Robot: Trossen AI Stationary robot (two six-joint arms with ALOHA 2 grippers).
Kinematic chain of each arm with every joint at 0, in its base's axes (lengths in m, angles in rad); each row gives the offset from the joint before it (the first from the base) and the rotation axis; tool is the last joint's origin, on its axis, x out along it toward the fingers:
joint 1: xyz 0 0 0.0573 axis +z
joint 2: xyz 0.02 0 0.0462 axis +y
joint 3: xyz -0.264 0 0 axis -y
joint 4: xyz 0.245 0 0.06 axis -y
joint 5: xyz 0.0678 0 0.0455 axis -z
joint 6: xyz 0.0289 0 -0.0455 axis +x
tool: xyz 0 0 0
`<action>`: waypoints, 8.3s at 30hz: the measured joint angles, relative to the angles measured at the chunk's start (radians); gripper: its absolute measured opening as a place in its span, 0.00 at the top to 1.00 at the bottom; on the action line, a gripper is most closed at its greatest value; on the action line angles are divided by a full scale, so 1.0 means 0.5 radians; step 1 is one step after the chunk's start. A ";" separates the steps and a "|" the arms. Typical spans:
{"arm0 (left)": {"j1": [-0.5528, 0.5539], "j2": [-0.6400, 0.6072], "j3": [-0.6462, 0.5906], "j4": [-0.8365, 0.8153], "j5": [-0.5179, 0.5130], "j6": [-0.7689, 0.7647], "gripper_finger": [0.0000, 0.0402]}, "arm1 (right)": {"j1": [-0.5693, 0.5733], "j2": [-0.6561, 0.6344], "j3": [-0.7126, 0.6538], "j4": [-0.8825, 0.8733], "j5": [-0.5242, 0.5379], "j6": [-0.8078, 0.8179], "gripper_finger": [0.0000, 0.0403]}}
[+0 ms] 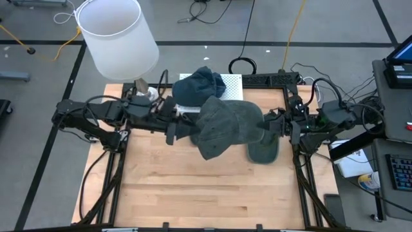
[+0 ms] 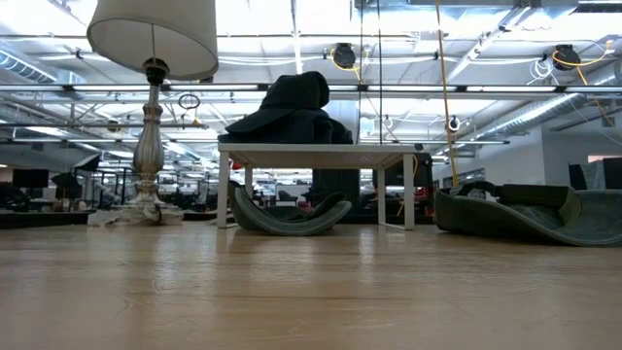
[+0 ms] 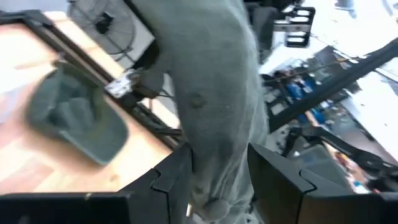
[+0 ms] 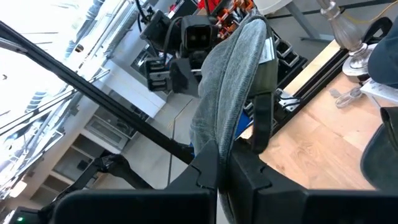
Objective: Pick & Place hat
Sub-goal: Put the left black cap on the shelf
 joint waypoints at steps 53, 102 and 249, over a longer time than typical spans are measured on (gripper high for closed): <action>0.377 0.013 -0.001 0.211 0.812 -0.670 1.00 | -0.001 -0.256 0.000 -0.752 0.161 -1.283 0.72; 1.253 1.050 1.084 -0.211 0.723 -0.453 1.00 | -0.001 -0.342 0.000 -0.179 0.161 -2.789 0.71; 0.966 0.987 1.082 -0.446 -0.053 -0.078 0.57 | -1.714 0.326 -0.245 -0.118 -0.121 -1.750 0.79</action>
